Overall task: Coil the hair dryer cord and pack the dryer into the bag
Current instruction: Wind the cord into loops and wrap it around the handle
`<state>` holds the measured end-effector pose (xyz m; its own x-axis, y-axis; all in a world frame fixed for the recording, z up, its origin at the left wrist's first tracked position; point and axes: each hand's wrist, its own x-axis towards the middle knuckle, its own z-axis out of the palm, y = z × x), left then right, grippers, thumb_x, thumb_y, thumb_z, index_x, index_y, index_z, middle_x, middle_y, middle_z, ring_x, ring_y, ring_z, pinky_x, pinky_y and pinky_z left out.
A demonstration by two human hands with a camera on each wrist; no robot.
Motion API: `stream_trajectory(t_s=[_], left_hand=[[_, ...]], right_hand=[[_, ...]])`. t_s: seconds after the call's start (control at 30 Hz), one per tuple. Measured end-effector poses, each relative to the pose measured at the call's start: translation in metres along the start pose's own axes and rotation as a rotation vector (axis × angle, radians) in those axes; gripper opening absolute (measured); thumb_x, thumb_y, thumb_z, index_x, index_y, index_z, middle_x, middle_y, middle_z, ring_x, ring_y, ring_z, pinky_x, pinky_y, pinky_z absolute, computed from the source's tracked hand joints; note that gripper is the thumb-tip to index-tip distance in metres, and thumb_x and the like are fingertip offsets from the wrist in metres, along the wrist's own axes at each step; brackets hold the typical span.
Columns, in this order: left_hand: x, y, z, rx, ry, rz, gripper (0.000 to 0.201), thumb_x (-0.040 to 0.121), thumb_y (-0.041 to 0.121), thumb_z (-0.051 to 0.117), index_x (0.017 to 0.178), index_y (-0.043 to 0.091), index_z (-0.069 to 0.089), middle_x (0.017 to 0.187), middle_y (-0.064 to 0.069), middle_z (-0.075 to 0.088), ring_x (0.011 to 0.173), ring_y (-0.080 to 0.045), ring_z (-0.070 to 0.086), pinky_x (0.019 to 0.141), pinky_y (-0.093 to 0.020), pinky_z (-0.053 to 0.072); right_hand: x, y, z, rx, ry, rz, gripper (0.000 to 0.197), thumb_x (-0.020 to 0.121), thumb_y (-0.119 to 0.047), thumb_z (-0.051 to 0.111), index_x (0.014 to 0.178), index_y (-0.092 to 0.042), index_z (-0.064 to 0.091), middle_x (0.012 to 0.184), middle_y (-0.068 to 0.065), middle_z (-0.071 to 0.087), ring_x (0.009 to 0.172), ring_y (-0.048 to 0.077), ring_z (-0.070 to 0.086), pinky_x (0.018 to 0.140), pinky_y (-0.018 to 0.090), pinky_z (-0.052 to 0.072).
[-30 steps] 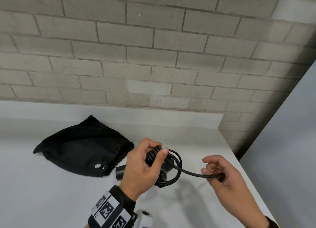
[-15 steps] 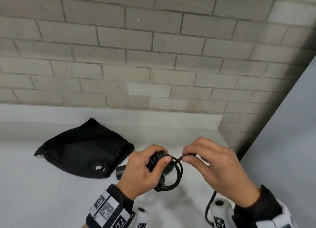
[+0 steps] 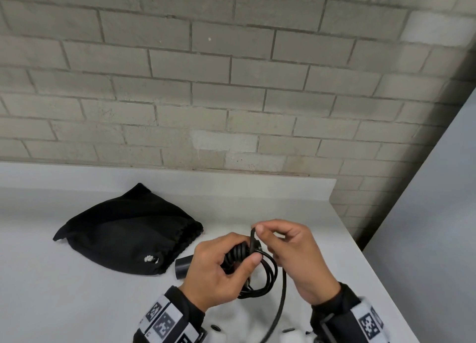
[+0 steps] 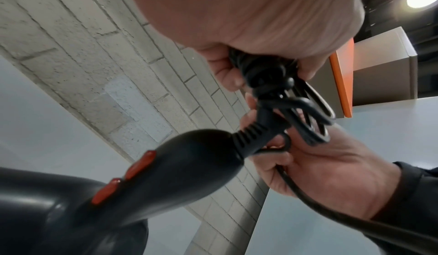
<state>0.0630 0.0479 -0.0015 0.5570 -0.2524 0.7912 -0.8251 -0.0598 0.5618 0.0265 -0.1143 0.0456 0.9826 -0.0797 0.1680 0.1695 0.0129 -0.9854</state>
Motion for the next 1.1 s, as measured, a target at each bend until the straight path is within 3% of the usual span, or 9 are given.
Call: stream_trajectory(t_s=[0.07, 0.2, 0.33, 0.43, 0.5, 0.77, 0.93, 1.03, 1.1], left_hand=[[-0.002, 0.0, 0.001, -0.005, 0.03, -0.006, 0.029, 0.096, 0.044, 0.058, 0.091, 0.017, 0.067, 0.07, 0.01, 0.062, 0.057, -0.002, 0.058, 0.054, -0.013, 0.046], [-0.006, 0.004, 0.006, 0.027, 0.032, -0.039, 0.027, 0.097, 0.048, 0.054, 0.098, 0.022, 0.061, 0.076, 0.01, 0.063, 0.059, 0.0, 0.059, 0.057, -0.006, 0.044], [-0.001, 0.006, 0.008, 0.079, 0.113, -0.104, 0.038, 0.097, 0.053, 0.051, 0.095, 0.017, 0.062, 0.075, 0.012, 0.064, 0.059, 0.005, 0.061, 0.056, -0.004, 0.044], [0.002, 0.005, 0.007, 0.107, 0.119, -0.129, 0.045, 0.096, 0.054, 0.05, 0.114, 0.015, 0.065, 0.063, 0.018, 0.058, 0.057, 0.003, 0.06, 0.057, -0.009, 0.046], [0.002, 0.006, 0.008, 0.113, 0.099, -0.129, 0.042, 0.096, 0.053, 0.05, 0.115, 0.019, 0.066, 0.062, 0.018, 0.058, 0.056, 0.001, 0.06, 0.057, -0.011, 0.047], [0.005, 0.004, 0.011, -0.002, 0.118, -0.3, 0.027, 0.093, 0.046, 0.054, 0.079, 0.025, 0.063, 0.058, 0.011, 0.06, 0.052, -0.007, 0.058, 0.054, -0.019, 0.045], [0.004, 0.0, 0.012, 0.023, 0.239, -0.315, 0.03, 0.094, 0.047, 0.053, 0.072, 0.026, 0.057, 0.052, 0.007, 0.054, 0.046, -0.007, 0.052, 0.05, -0.021, 0.043], [0.004, 0.001, 0.012, 0.035, 0.259, -0.278, 0.031, 0.093, 0.044, 0.054, 0.077, 0.019, 0.062, 0.053, 0.007, 0.055, 0.046, -0.008, 0.053, 0.048, -0.019, 0.043], [0.004, 0.002, 0.012, 0.095, 0.25, -0.2, 0.032, 0.093, 0.043, 0.056, 0.082, 0.015, 0.065, 0.056, 0.009, 0.057, 0.05, -0.007, 0.057, 0.049, -0.017, 0.045]], right_hand=[[-0.005, 0.006, 0.004, -0.022, -0.034, 0.026, 0.021, 0.087, -0.021, 0.068, 0.085, -0.003, 0.077, 0.08, 0.008, 0.076, 0.073, 0.016, 0.072, 0.067, 0.022, 0.054], [-0.017, 0.008, 0.008, -0.009, -0.089, 0.082, 0.033, 0.095, -0.025, 0.053, 0.073, -0.014, 0.075, 0.059, -0.009, 0.065, 0.057, 0.001, 0.06, 0.057, 0.013, 0.045], [-0.028, 0.017, 0.005, -0.054, -0.137, -0.008, 0.04, 0.096, -0.053, 0.047, 0.094, -0.023, 0.075, 0.071, -0.013, 0.058, 0.063, 0.008, 0.052, 0.057, 0.022, 0.042], [-0.032, 0.02, 0.004, -0.142, -0.175, -0.096, 0.011, 0.092, -0.019, 0.065, 0.096, -0.026, 0.071, 0.084, -0.018, 0.059, 0.074, 0.003, 0.059, 0.066, 0.022, 0.053], [-0.031, 0.018, 0.002, -0.211, -0.193, -0.123, 0.026, 0.091, 0.0, 0.062, 0.091, -0.025, 0.069, 0.081, -0.02, 0.059, 0.07, 0.001, 0.059, 0.062, 0.019, 0.052], [-0.024, 0.025, 0.0, -0.047, -0.061, -0.059, 0.043, 0.072, 0.006, 0.08, 0.094, -0.028, 0.066, 0.078, 0.004, 0.069, 0.074, 0.017, 0.066, 0.07, 0.031, 0.056], [-0.032, 0.036, 0.007, -0.924, 0.168, -0.599, 0.009, 0.084, -0.033, 0.07, 0.092, -0.034, 0.067, 0.11, -0.011, 0.062, 0.091, 0.012, 0.056, 0.07, 0.02, 0.048], [-0.035, 0.036, 0.016, -1.148, 0.168, -0.514, 0.022, 0.091, -0.041, 0.052, 0.09, -0.03, 0.071, 0.118, 0.0, 0.057, 0.095, 0.02, 0.05, 0.071, 0.03, 0.05], [-0.036, 0.032, 0.023, -1.039, 0.155, -0.383, 0.024, 0.092, -0.04, 0.049, 0.084, -0.032, 0.071, 0.117, -0.013, 0.049, 0.1, 0.01, 0.042, 0.08, 0.019, 0.044]])
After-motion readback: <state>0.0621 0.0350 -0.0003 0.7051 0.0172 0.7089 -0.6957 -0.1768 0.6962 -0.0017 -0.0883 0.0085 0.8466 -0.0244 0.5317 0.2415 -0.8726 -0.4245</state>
